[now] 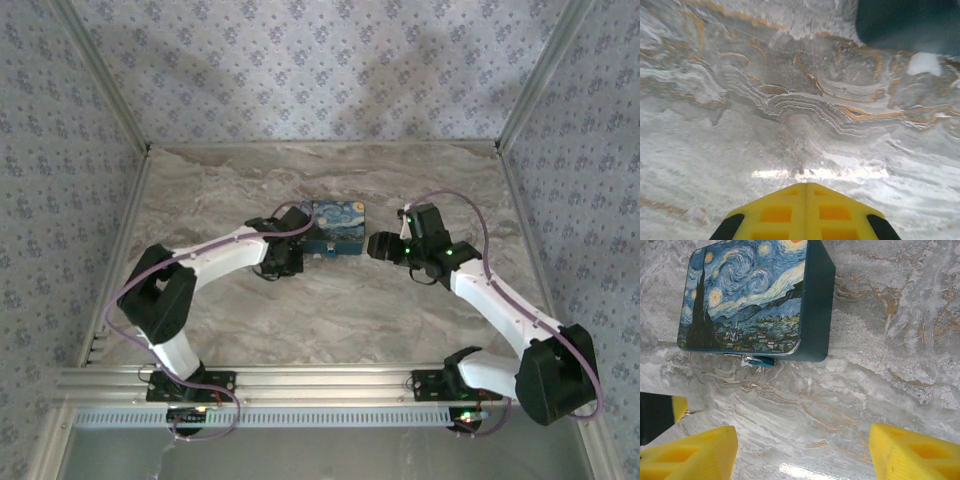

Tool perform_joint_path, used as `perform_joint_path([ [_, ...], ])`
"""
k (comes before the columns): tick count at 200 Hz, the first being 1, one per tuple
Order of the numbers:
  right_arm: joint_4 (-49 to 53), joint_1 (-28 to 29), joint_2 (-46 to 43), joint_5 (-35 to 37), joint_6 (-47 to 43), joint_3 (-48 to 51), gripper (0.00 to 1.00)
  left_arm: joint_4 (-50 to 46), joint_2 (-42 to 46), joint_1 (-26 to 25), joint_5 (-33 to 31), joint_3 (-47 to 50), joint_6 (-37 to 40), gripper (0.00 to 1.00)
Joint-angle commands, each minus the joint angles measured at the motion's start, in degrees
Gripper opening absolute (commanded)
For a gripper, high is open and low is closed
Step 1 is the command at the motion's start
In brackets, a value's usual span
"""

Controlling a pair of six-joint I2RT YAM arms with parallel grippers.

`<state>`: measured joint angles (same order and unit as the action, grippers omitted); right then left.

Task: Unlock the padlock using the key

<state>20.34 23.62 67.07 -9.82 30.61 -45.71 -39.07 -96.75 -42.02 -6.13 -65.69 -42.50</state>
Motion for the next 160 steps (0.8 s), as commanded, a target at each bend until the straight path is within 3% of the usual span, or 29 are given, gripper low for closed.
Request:
perform_joint_path([
  [1,-0.90,0.38,-1.73,-0.61,0.70,0.69,0.71,-2.52,4.09,-0.43,-1.69,-2.13,2.30,0.00],
  [36,-6.04,1.16,-4.23,-6.00,0.15,1.07,0.70,-0.86,9.29,-0.43,-0.26,-4.57,5.08,0.00],
  [75,-14.40,1.31,-6.62,-10.08,1.85,1.22,0.70,6.71,14.98,-0.29,6.18,-7.59,8.93,0.00],
  [120,-27.55,0.68,-7.13,-16.45,3.77,2.01,0.69,21.05,20.68,1.61,19.31,-8.00,8.61,0.00],
  [160,-44.55,-1.47,-3.74,-25.39,14.95,3.17,0.57,32.83,24.28,3.23,28.66,-6.69,4.47,0.00],
])
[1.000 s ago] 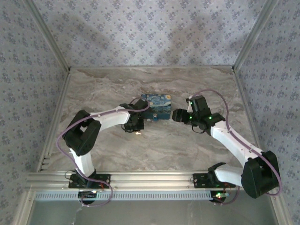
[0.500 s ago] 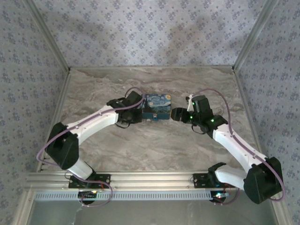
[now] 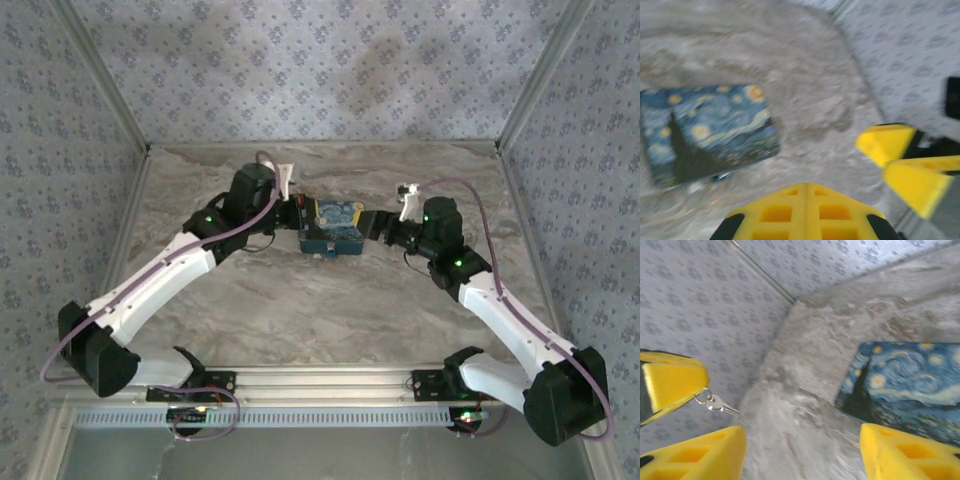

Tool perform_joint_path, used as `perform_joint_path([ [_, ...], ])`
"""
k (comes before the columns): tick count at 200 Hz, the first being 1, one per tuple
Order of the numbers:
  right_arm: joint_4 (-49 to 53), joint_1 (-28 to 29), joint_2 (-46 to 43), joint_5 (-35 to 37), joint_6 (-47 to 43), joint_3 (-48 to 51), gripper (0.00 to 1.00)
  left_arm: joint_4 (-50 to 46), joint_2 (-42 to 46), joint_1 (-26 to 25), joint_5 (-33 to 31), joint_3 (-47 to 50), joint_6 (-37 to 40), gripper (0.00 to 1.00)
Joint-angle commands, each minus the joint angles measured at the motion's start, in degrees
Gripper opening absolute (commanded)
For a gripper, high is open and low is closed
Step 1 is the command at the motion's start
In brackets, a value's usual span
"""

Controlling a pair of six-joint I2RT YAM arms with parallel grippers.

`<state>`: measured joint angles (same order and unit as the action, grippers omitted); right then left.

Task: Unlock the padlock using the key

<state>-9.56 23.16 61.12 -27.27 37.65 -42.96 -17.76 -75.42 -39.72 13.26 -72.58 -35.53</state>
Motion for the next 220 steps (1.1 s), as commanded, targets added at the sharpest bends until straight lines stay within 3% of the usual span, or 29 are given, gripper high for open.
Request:
perform_joint_path([
  [1,-15.07,-1.01,2.36,-8.14,8.12,0.42,0.57,11.87,3.02,0.99,9.66,0.30,-2.74,0.00],
  [36,-31.16,-0.14,4.53,-12.25,14.37,2.06,0.53,22.88,5.42,1.77,15.94,3.90,-8.41,0.00],
  [92,-38.66,1.49,3.92,-13.56,15.08,1.39,0.53,30.92,6.78,1.65,19.77,7.01,-13.48,0.00],
  [124,-40.47,2.77,3.77,-13.77,15.43,0.80,0.56,33.16,6.51,1.27,20.32,7.43,-14.97,0.00],
  [220,-37.66,5.30,4.00,-16.43,13.23,-3.22,0.49,34.26,5.19,0.26,21.36,7.54,-15.96,0.00],
])
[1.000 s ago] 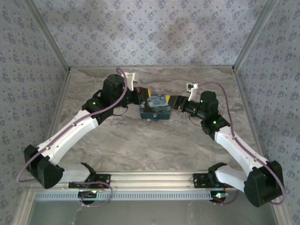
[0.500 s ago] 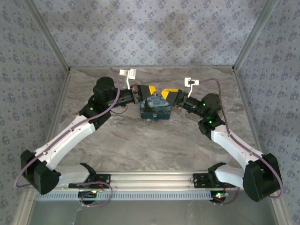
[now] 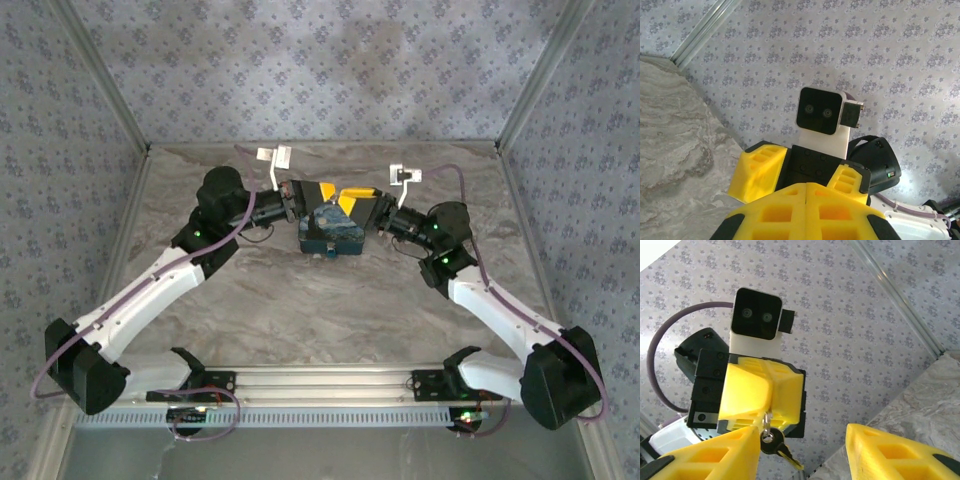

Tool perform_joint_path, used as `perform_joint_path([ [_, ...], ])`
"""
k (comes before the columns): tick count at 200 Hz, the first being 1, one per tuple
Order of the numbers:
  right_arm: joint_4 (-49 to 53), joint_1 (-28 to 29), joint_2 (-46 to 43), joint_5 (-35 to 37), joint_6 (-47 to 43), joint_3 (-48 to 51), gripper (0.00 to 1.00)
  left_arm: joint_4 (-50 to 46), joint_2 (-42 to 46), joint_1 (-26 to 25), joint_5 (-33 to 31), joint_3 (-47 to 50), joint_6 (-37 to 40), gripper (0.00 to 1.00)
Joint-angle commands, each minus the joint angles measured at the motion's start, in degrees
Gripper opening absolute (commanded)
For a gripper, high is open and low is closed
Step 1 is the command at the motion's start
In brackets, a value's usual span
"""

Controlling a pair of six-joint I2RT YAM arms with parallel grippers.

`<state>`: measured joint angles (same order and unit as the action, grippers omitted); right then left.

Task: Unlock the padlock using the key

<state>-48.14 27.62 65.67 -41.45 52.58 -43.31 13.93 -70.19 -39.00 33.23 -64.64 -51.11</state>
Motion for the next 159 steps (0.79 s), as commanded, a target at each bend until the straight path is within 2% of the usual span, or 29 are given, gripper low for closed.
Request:
perform_joint_path([
  [1,0.92,0.84,-0.54,-2.24,-1.70,-2.87,0.49,2.58,-0.03,-0.42,1.39,-0.35,-0.34,0.00],
  [57,6.06,2.08,-1.80,-3.55,-4.98,-3.49,0.50,2.40,0.06,-0.53,1.01,-0.40,-0.23,0.00],
  [97,11.17,2.13,-2.65,-2.94,-7.95,-4.67,0.41,2.50,-0.37,-0.63,1.81,-0.57,-0.39,0.00],
  [132,13.12,1.73,-2.83,-2.76,-9.06,-5.68,0.40,2.18,-0.73,-0.88,2.54,-0.66,-0.31,0.00],
  [159,14.92,1.46,-2.99,-2.76,-10.02,-6.58,0.34,1.80,-0.80,-0.84,2.88,-0.70,-0.12,0.00],
])
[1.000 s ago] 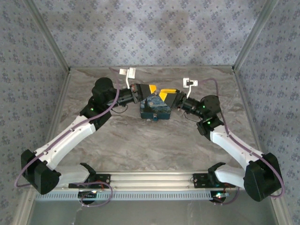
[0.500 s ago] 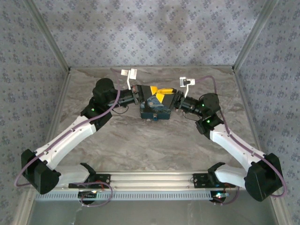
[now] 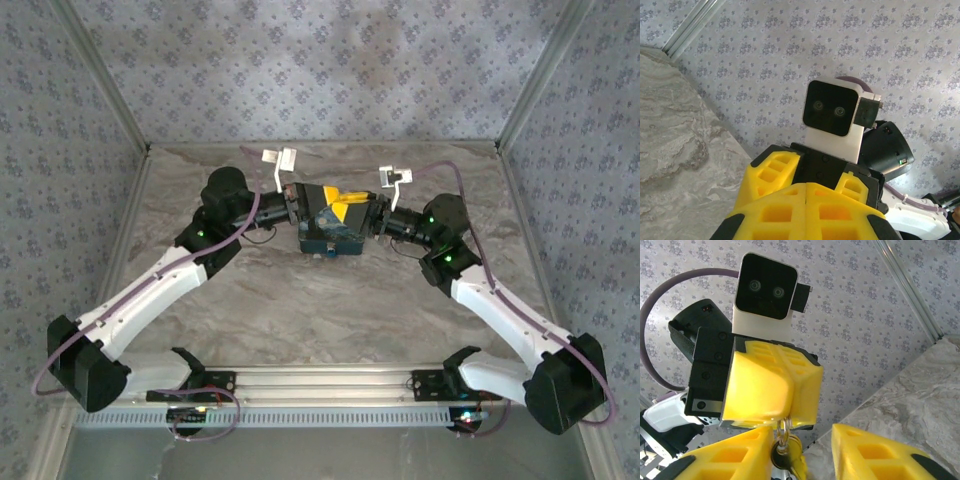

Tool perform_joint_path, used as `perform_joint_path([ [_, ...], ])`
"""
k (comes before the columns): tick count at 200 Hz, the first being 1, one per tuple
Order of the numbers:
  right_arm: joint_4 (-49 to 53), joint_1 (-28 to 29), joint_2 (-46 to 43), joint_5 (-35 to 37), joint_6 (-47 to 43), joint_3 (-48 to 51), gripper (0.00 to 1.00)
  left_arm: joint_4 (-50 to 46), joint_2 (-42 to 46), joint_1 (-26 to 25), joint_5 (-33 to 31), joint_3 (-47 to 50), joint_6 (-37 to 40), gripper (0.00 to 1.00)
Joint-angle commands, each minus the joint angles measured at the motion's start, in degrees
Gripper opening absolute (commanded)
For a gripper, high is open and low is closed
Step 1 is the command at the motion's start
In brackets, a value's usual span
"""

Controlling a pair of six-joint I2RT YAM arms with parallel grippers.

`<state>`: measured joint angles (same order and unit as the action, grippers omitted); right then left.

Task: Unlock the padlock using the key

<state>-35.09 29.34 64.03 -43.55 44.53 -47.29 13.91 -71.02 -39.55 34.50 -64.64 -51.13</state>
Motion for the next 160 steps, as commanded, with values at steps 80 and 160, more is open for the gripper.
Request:
perform_joint_path([
  [80,5.80,-0.86,-1.45,-1.33,-4.18,-3.62,0.07,1.42,-0.17,-0.34,2.15,-0.91,0.21,0.00],
  [160,7.01,-2.90,-3.49,-0.06,-3.95,-2.03,0.01,-3.02,3.40,1.34,-2.13,0.58,2.49,0.55],
])
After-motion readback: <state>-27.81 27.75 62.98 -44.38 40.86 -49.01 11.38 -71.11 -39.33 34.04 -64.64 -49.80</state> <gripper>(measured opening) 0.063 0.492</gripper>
